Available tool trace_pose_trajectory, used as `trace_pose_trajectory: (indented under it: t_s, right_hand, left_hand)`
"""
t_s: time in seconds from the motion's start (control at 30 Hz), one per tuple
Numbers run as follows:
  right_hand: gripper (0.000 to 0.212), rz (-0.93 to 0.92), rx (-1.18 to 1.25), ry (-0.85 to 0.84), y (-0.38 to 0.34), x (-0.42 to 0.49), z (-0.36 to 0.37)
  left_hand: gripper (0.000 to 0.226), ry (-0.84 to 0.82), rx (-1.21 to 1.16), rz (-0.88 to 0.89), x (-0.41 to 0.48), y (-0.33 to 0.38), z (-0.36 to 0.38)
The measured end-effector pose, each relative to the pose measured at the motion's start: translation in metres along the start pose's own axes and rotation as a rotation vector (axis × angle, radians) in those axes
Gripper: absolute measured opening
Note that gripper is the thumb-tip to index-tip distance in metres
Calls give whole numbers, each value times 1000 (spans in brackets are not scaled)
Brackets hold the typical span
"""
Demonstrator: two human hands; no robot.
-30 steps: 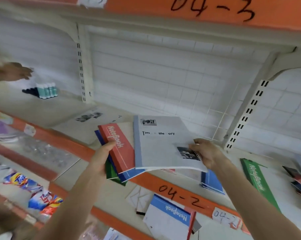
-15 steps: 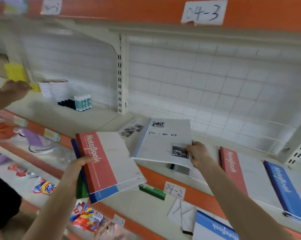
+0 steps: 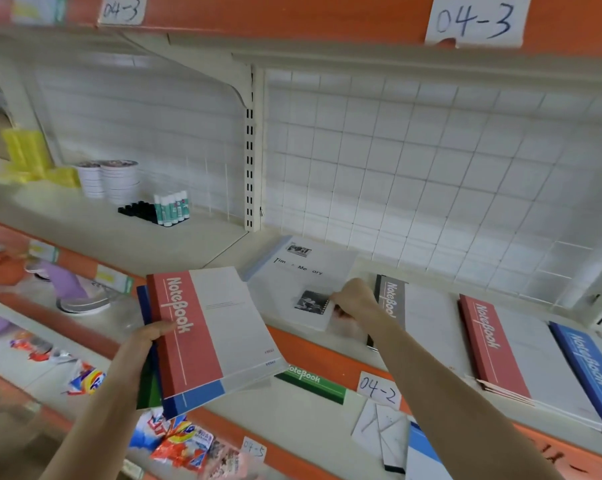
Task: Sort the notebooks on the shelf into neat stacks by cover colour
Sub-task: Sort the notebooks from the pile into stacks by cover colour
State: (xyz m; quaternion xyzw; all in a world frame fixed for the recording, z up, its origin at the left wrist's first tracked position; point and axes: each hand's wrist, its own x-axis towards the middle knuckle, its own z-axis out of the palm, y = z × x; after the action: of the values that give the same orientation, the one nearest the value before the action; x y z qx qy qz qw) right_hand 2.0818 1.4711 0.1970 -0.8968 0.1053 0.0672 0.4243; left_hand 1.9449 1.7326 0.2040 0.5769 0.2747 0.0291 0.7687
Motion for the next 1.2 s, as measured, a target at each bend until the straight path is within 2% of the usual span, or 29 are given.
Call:
trace_pose_trajectory:
  t_s: [0.1,0.2,0.3,0.4,0.47,0.57,0.73,0.83,0.87,0.93,1.07,1.2]
  right_hand:
    - [23,-6,40,12,0,3,-1]
    - [14,-14,85,-4,5,-2,-9]
    - [34,-36,167,-28,16,-13,-19]
    - [15,-37,297,-104,24,-29,-34]
    - [16,43,387,-194,29,-41,-48]
    - [27,93,368,-268,47,-55,-71]
    - [24,65,63,-43,86,-73,-118]
    - [16,105,-9,61,106,-85,-148]
    - [21,126,-20,96,113,-89,-158]
    - [28,155,0,173,129,-94,-177]
    - [28,180,97,307,162,-103,-208]
    - [28,248,253,393,192,-107,-229]
  left_hand:
    - [23,-10,-11,-11,6,-1,1]
    - [20,-39,-15,-9,10,0,10]
    - [12,-81,17,-22,12,0,28]
    - [2,-172,37,-57,9,0,58]
    - [7,-239,58,-50,8,-3,85]
    - [7,-375,112,-94,-2,-13,131]
    - [8,-493,162,-95,-24,-40,206]
    - [9,-538,194,-104,-43,-56,246]
    - [10,-553,201,-102,-49,-62,258]
    - [15,-584,199,-85,-61,-72,282]
    - [7,-628,165,-130,-90,-88,319]
    - [21,-675,108,-227,-116,-99,344]
